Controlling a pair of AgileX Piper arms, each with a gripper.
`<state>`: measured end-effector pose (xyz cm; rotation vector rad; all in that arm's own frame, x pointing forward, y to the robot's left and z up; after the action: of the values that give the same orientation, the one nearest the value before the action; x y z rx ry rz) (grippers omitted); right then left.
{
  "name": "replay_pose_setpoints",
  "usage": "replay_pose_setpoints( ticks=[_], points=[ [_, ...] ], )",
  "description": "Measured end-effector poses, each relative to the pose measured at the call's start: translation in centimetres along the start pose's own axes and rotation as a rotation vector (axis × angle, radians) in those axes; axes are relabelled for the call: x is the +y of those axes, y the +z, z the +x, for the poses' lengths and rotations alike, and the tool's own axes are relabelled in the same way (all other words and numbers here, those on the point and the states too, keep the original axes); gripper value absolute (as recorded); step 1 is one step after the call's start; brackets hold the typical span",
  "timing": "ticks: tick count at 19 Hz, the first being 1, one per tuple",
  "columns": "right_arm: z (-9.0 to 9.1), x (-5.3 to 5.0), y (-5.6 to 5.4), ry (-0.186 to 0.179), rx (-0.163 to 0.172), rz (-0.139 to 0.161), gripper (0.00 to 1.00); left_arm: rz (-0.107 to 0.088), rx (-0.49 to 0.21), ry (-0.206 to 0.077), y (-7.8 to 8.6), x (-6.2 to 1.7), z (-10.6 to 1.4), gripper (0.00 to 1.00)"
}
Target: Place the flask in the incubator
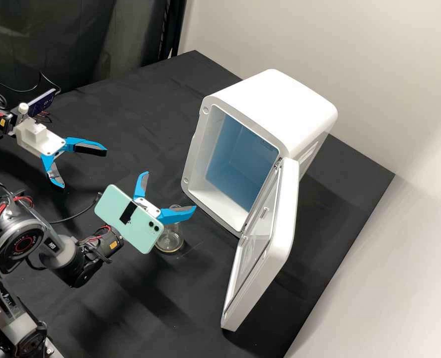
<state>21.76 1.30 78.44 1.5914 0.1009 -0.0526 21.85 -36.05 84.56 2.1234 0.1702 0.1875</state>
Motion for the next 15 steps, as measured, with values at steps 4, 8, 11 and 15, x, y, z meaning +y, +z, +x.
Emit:
replay_pose_setpoints(
  ticks=[4,8,11,15],
  points=[
    [-0.6,-0.9,0.5,-0.042,-0.022,0.0,1.0,0.0,-0.002,-0.001,0.0,-0.01,0.0,1.0],
    [-0.8,-1.2,1.1,-0.06,-0.047,-0.001,1.0,0.0,-0.003,-0.001,0.1,-0.02,0.0,1.0],
    [-0.9,-1.0,1.7,-0.056,-0.075,0.001,1.0,0.0,-0.003,-0.001,0.1,-0.02,0.0,1.0],
    [-0.8,-1.1,2.8,-0.062,-0.13,0.008,1.0,-0.001,-0.006,-0.001,0.2,-0.03,0.0,1.0]
  ],
)
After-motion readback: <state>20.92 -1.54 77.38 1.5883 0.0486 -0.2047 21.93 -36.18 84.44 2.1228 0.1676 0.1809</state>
